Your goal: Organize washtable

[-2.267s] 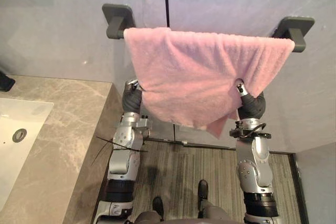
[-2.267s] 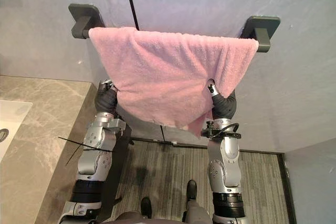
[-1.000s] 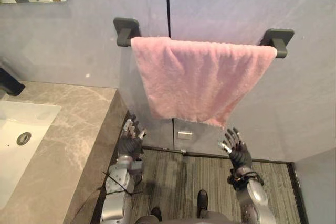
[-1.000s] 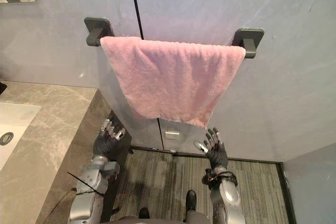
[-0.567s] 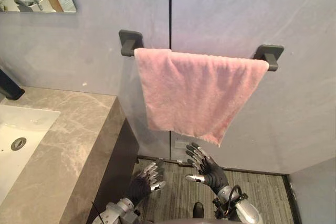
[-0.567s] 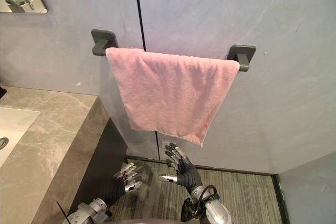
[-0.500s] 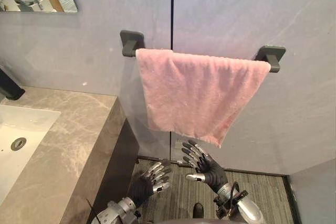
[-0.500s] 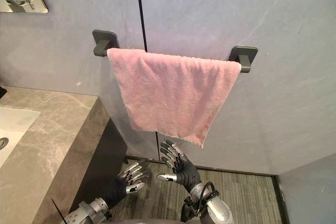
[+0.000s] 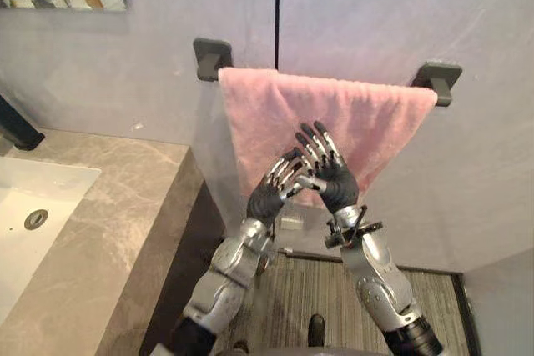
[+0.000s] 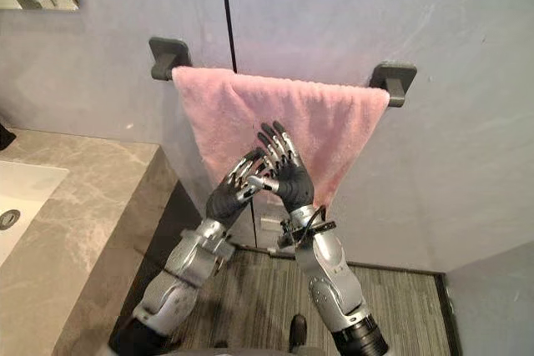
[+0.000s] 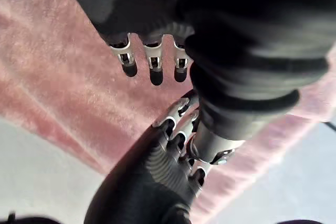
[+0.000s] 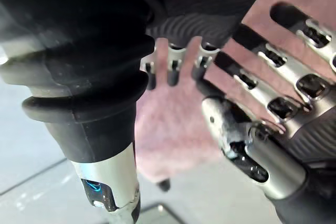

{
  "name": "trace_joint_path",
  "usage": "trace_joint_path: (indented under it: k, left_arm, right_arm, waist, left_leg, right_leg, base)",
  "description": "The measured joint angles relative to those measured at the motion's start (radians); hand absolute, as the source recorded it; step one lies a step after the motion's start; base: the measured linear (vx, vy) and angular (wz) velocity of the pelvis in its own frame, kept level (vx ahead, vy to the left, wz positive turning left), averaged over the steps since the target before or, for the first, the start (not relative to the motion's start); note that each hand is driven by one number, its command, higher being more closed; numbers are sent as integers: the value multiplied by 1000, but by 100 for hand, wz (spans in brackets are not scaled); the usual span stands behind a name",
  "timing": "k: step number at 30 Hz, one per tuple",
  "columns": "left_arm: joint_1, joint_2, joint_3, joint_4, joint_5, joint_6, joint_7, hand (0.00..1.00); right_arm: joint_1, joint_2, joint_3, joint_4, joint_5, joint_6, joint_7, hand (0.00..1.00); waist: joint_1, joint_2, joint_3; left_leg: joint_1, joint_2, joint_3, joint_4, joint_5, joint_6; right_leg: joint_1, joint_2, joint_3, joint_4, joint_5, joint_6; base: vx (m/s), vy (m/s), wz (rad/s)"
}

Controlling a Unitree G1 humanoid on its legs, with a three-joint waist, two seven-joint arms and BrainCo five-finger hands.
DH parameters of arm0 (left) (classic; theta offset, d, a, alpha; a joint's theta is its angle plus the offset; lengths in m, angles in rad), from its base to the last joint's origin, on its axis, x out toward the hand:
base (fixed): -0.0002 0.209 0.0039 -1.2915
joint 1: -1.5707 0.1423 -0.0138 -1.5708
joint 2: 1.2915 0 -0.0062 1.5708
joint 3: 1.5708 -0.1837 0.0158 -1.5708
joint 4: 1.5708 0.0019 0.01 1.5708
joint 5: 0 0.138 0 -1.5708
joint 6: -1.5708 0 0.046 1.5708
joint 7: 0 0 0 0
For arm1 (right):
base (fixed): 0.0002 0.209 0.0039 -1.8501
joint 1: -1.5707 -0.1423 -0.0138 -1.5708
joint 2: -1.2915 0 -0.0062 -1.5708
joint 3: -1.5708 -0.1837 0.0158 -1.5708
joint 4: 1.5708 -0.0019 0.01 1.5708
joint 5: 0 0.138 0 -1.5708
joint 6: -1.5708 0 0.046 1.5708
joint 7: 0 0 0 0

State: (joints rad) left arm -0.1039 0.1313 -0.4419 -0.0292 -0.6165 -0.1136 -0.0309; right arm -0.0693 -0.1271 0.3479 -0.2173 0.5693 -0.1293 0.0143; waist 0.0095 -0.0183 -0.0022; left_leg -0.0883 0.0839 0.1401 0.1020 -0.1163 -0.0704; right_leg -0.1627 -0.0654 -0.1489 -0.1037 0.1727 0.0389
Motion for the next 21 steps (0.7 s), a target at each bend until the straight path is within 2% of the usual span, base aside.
trace_joint_path:
  k: [3,8,10,18,21]
  left_arm:
    - [-104,-20,23,135,97,-1,41,0]
    - [-239,-23,98,239,245,-6,108,0]
    - [-246,-22,135,240,269,-7,129,0]
    - [-247,-31,249,276,314,-8,205,0]
    - [-236,-35,294,275,316,-8,209,0]
  right_arm:
    - [-29,-1,-22,57,-31,1,-23,0]
    - [-100,-17,-72,89,-79,1,-64,0]
    - [-107,-21,-95,91,-101,1,-80,0]
    - [-91,-34,-158,92,-108,0,-100,0]
    - [-64,-24,-184,92,-109,0,-98,0]
  waist:
    - [-19,1,1]
    - [-43,-7,32]
    - [-51,-9,48]
    - [-52,-18,75]
    - [-52,-18,78]
  left_leg:
    - [-24,1,-1,-3,7,-2]
    - [-57,-6,5,-30,37,1]
    - [-60,-12,5,-32,41,1]
    - [-66,-14,31,-31,40,2]
    - [-63,-13,37,-32,40,2]
  right_leg:
    - [-25,-5,1,3,5,-2]
    - [-73,-15,16,3,27,-6]
    - [-79,-18,20,3,32,-4]
    - [-98,-21,49,0,46,-4]
    - [-99,-19,57,1,47,-4]
  base:
    - [0,0,0]
    - [-37,-7,-3]
    - [-57,0,-4]
    - [-28,2,-9]
    - [7,-3,-6]
